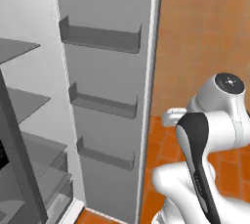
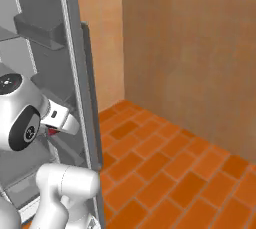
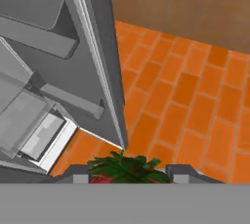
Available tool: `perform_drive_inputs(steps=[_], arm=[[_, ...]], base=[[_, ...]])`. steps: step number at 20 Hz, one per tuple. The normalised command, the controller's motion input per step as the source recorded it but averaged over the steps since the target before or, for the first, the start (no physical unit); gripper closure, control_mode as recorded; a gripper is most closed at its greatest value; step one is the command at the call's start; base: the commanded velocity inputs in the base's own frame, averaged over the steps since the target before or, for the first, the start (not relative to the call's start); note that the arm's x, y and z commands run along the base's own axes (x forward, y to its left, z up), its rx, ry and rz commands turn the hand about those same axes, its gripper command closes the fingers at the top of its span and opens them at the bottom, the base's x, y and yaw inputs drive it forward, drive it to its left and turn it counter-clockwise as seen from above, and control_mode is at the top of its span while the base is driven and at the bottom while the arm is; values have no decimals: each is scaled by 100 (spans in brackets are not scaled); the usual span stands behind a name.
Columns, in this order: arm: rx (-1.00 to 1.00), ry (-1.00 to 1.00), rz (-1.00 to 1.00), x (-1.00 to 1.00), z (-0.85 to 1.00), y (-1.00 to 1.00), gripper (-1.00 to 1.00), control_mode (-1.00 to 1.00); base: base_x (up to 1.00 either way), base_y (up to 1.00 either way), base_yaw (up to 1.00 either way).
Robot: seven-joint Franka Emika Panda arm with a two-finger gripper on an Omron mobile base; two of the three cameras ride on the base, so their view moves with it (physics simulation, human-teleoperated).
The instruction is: Take the strawberry from the fridge and place it on top of the pancake, located on the dining counter.
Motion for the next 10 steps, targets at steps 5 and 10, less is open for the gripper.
perform_drive_inputs(steps=[5, 10], arm=[[0, 0, 0, 0, 0, 0, 100, 100], [0, 0, 0, 0, 0, 0, 100, 100]], base=[[-15, -62, -74], [2, -92, -58]])
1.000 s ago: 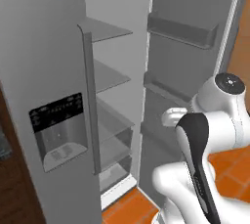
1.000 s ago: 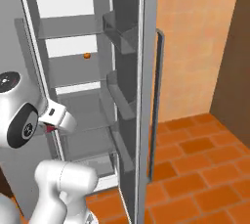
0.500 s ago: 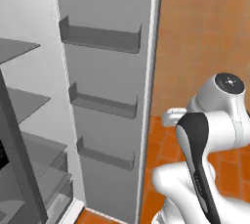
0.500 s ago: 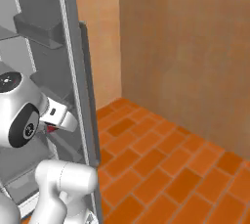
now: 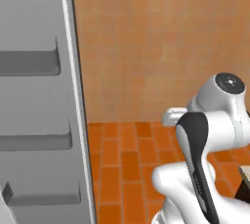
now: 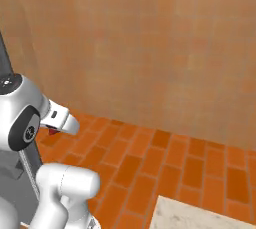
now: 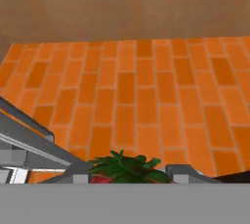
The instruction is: Take the strawberry from the fridge and place it on top of the pancake, located on the dining counter.
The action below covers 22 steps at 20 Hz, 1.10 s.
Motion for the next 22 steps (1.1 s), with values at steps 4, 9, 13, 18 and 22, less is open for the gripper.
perform_drive_inputs(steps=[4, 9, 13, 18, 22], arm=[[0, 0, 0, 0, 0, 0, 100, 100], [0, 0, 0, 0, 0, 0, 100, 100], [0, 0, 0, 0, 0, 0, 100, 100], [0, 0, 0, 0, 0, 0, 100, 100], [0, 0, 0, 0, 0, 0, 100, 100]], base=[[69, -77, -37], [87, -26, -20], [100, -23, -15], [100, -17, -19], [100, -32, -11]])
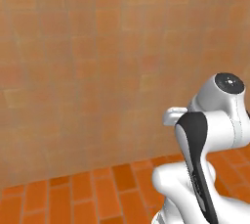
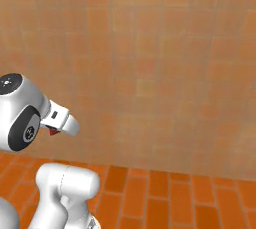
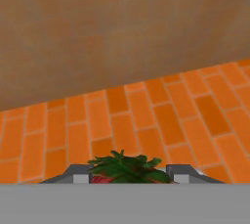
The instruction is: Take the strawberry from the fridge and place it on top of the pancake, located on the dining counter.
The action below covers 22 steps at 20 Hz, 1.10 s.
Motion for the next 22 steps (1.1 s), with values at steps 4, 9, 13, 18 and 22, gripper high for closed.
perform_drive_inputs(steps=[4, 9, 13, 18, 22], arm=[[0, 0, 0, 0, 0, 0, 100, 100], [0, 0, 0, 0, 0, 0, 100, 100], [0, 0, 0, 0, 0, 0, 100, 100], [0, 0, 0, 0, 0, 0, 100, 100], [0, 0, 0, 0, 0, 0, 100, 100]], base=[[89, -47, -42], [58, -14, -71], [45, 0, -78], [44, 0, -78], [48, 0, -78]])
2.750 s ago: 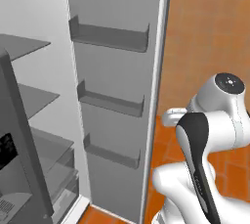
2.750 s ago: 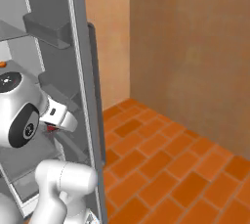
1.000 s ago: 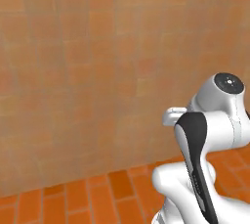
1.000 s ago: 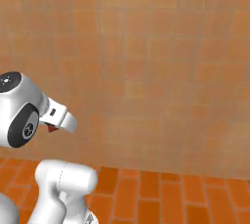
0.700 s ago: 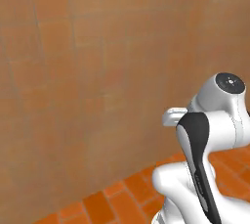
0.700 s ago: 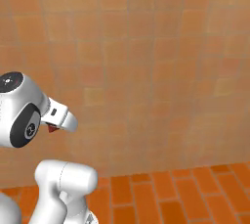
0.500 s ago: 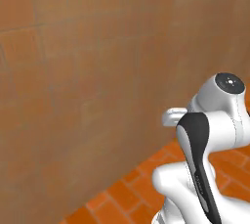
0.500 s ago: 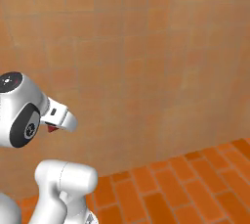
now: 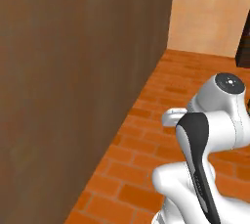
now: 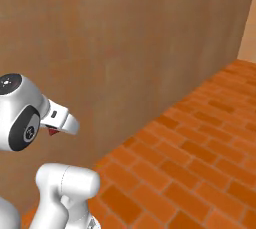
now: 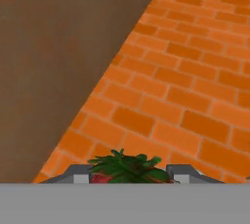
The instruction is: Take the strawberry from the fridge and place it on top of the pancake, located on the dining counter.
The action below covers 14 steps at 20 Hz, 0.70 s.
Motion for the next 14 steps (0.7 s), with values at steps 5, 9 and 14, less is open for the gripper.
perform_drive_inputs(steps=[5, 9, 14], arm=[[0, 0, 0, 0, 0, 0, 100, 100], [0, 0, 0, 0, 0, 0, 100, 100], [0, 0, 0, 0, 0, 0, 100, 100]], base=[[55, 0, -77], [56, 2, -77], [67, 11, -73]])
